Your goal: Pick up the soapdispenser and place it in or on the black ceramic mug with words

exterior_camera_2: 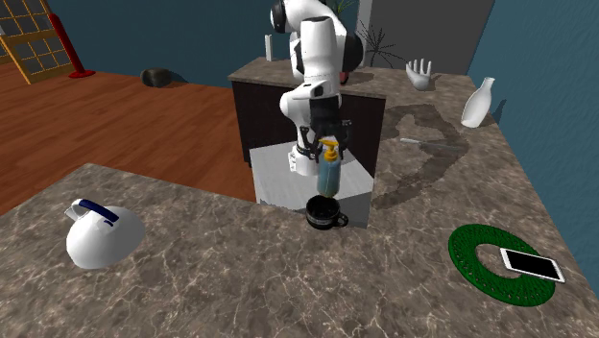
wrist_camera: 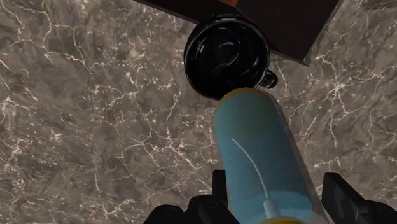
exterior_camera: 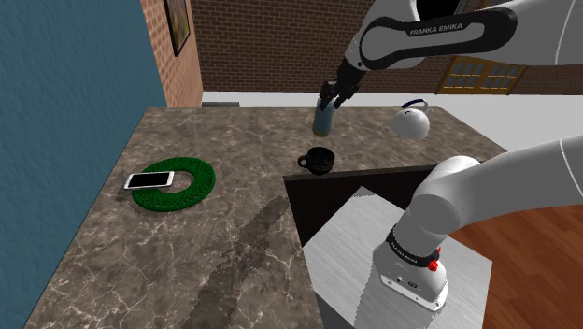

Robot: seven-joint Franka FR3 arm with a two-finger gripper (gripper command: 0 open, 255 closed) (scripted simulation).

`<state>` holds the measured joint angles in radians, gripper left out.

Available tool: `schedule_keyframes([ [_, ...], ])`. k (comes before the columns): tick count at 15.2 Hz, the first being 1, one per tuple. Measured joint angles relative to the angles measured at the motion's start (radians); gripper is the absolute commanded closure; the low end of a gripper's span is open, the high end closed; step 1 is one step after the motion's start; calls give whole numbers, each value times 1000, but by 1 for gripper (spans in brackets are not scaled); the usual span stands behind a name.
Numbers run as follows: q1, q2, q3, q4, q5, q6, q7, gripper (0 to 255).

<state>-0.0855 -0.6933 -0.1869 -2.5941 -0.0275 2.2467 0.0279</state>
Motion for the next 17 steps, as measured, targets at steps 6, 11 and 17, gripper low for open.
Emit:
schedule_keyframes([
  [6,2,30,-10,-63,0,92,-7,255],
  [11,2,46,-17,-120,-1,165,-13,255],
  [17,2,53,-19,-127,0,180,-15,255],
])
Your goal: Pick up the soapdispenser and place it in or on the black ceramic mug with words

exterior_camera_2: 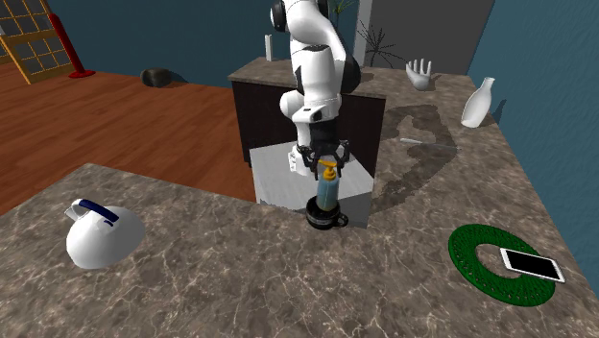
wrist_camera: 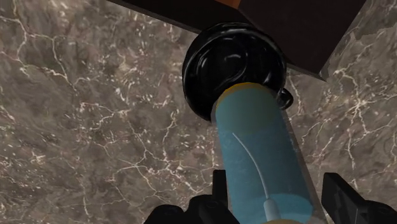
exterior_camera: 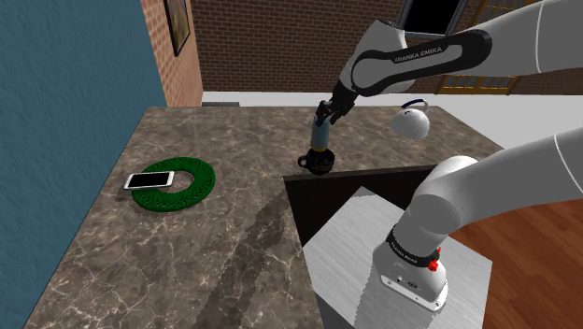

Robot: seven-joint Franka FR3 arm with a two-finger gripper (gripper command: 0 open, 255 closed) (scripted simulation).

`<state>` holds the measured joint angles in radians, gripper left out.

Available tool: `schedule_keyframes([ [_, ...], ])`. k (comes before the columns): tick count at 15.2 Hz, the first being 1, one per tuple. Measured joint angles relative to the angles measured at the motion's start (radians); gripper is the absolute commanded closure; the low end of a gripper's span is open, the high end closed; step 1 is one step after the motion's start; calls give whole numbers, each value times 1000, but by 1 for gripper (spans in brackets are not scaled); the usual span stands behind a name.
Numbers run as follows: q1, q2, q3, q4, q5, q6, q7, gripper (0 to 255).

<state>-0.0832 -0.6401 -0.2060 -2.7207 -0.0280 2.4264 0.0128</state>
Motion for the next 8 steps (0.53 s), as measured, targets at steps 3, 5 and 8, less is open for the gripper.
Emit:
schedule_keyframes([
  [3,0,0,0,0,0,0,0,0],
  [5,0,0,0,0,0,0,0,0],
  [8,-4,-19,2,5,-2,-23,1,0],
])
